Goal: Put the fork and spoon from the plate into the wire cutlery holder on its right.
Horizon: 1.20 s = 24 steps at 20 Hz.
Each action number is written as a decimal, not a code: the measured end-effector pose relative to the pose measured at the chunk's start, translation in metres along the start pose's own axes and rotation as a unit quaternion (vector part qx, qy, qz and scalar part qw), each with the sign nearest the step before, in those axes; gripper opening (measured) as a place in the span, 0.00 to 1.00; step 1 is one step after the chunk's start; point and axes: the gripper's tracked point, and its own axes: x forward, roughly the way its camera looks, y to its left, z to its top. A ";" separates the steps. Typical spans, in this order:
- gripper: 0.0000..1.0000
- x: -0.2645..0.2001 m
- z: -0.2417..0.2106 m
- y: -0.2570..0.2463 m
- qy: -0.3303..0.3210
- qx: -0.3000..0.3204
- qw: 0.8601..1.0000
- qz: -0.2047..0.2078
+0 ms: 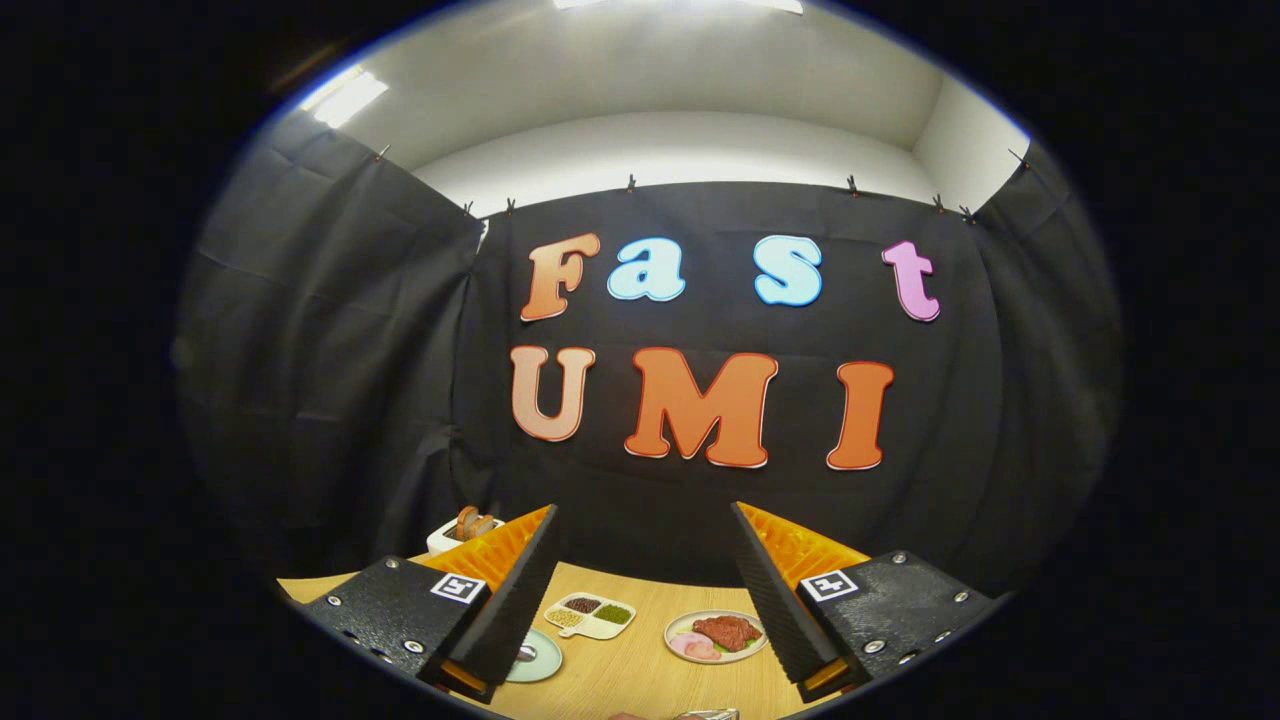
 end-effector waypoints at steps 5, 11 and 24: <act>0.99 0.016 -0.036 0.033 0.066 0.001 0.998 0.012; 0.98 0.039 -0.082 0.084 0.157 0.020 0.987 0.036; 0.95 0.041 -0.269 0.173 0.475 0.048 0.877 0.053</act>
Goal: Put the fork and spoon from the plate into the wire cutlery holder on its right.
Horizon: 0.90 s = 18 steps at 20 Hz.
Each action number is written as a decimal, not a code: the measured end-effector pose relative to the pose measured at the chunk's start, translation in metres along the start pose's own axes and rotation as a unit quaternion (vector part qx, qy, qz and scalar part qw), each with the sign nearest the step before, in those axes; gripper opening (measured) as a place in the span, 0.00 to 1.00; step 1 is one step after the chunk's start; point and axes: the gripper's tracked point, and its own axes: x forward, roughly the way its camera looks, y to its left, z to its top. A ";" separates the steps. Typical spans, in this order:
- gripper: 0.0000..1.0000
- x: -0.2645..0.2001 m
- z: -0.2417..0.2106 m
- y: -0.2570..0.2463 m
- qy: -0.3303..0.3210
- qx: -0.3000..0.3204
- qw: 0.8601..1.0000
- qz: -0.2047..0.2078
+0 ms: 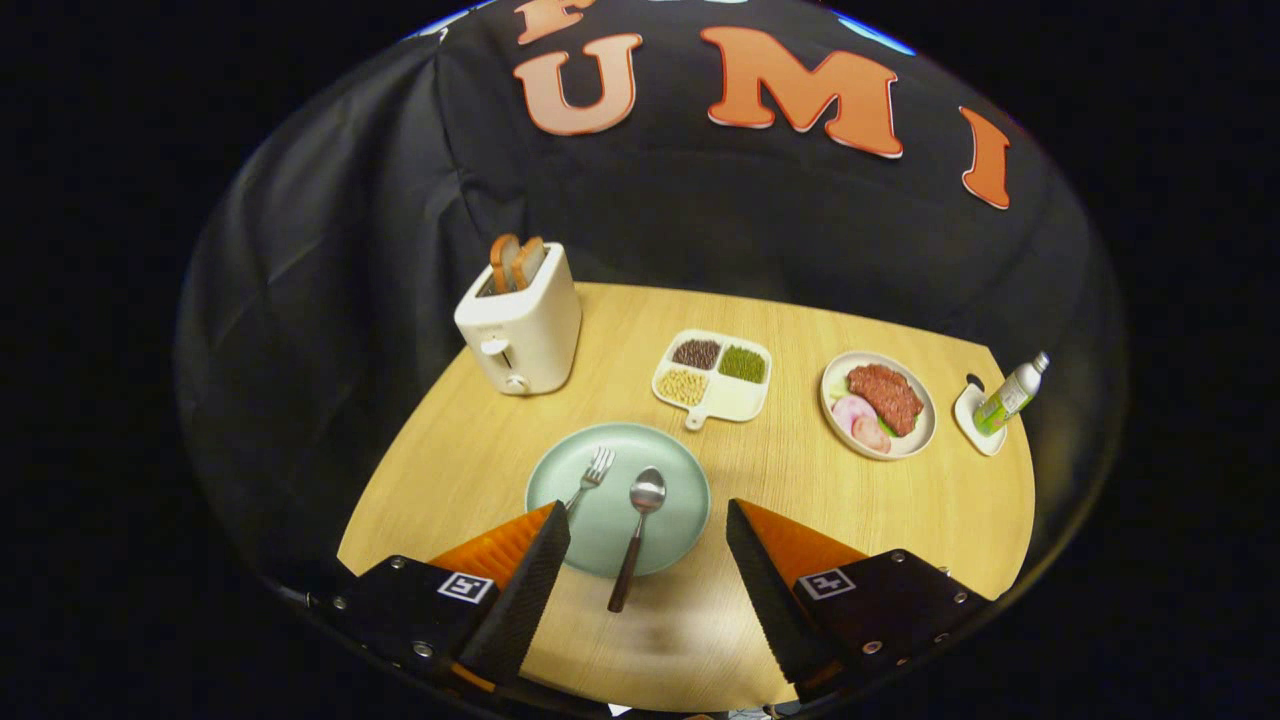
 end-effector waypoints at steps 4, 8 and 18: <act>0.91 0.036 -0.028 0.005 0.084 0.010 0.996 0.001; 0.84 0.067 -0.047 0.014 0.154 0.016 0.988 0.004; 0.48 0.123 -0.086 0.012 0.250 0.030 0.967 -0.027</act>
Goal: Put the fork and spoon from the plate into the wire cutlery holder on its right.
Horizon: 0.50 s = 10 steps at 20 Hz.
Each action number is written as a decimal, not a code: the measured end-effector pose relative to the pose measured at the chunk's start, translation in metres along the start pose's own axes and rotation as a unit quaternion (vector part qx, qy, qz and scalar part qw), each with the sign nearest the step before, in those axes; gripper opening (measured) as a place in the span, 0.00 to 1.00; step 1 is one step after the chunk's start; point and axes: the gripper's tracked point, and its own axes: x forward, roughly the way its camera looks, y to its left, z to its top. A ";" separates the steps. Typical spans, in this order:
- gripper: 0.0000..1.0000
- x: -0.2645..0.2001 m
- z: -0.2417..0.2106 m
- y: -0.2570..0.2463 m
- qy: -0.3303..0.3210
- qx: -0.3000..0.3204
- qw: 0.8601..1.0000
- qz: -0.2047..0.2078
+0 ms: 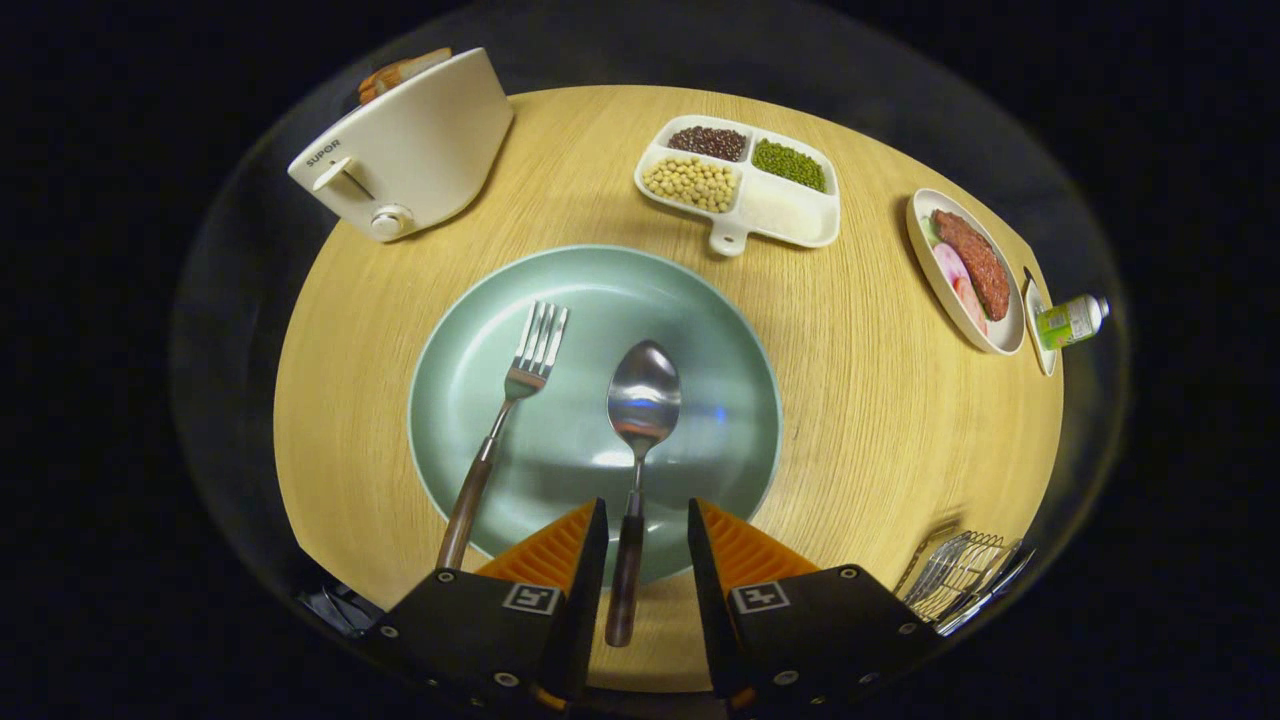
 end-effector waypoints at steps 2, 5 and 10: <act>0.33 0.007 -0.003 0.004 0.012 0.017 1.000 0.007; 0.16 0.015 -0.002 0.002 0.006 0.025 1.000 0.005; 0.08 0.011 0.000 -0.003 -0.016 0.022 1.000 0.013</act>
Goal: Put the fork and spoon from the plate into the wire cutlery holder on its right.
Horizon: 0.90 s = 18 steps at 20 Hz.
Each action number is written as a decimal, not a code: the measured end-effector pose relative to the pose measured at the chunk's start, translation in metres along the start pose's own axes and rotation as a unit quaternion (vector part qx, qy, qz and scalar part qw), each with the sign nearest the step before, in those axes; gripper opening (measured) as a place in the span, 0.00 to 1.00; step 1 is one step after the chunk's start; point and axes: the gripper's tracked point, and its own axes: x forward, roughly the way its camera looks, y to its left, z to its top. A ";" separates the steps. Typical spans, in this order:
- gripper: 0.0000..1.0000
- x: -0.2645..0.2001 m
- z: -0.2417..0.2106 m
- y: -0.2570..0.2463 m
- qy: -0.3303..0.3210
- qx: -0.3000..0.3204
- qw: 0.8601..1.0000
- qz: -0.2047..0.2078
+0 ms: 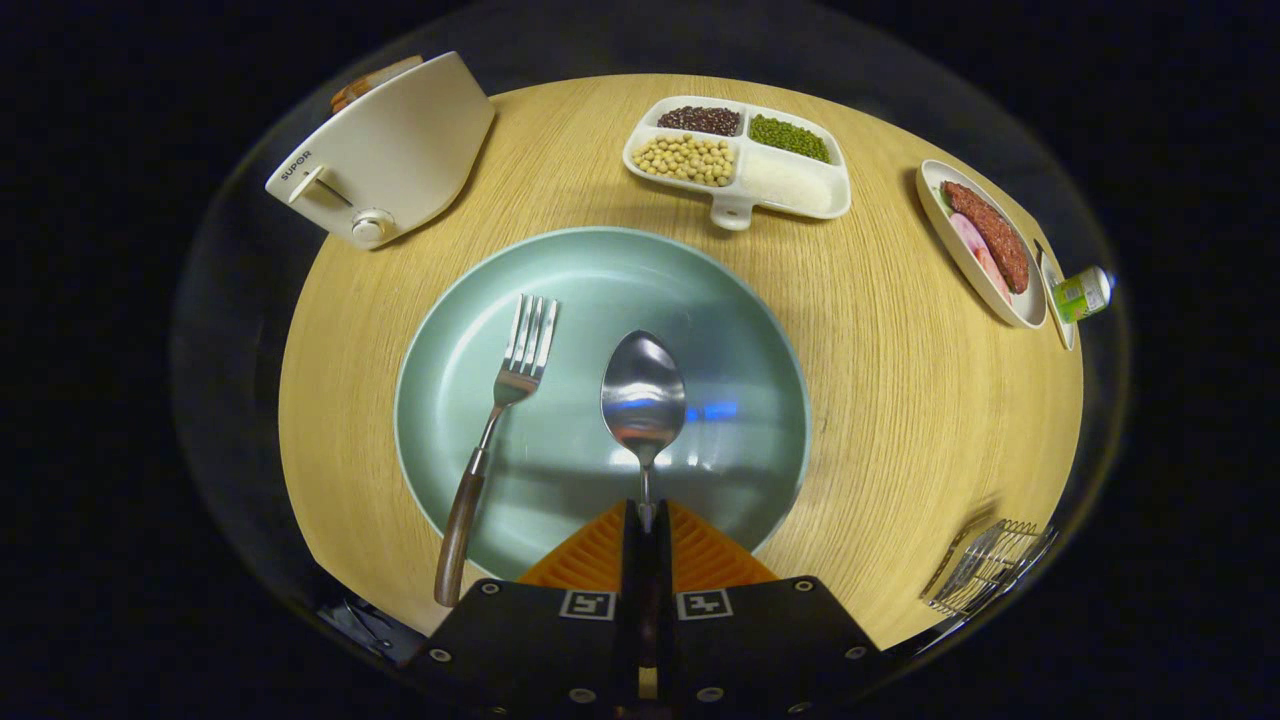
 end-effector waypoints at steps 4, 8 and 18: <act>0.07 -0.022 0.011 -0.001 -0.037 0.010 0.999 0.027; 0.07 -0.042 0.015 -0.006 -0.064 0.018 0.997 0.050; 0.07 -0.117 0.012 -0.040 -0.137 0.070 0.984 0.095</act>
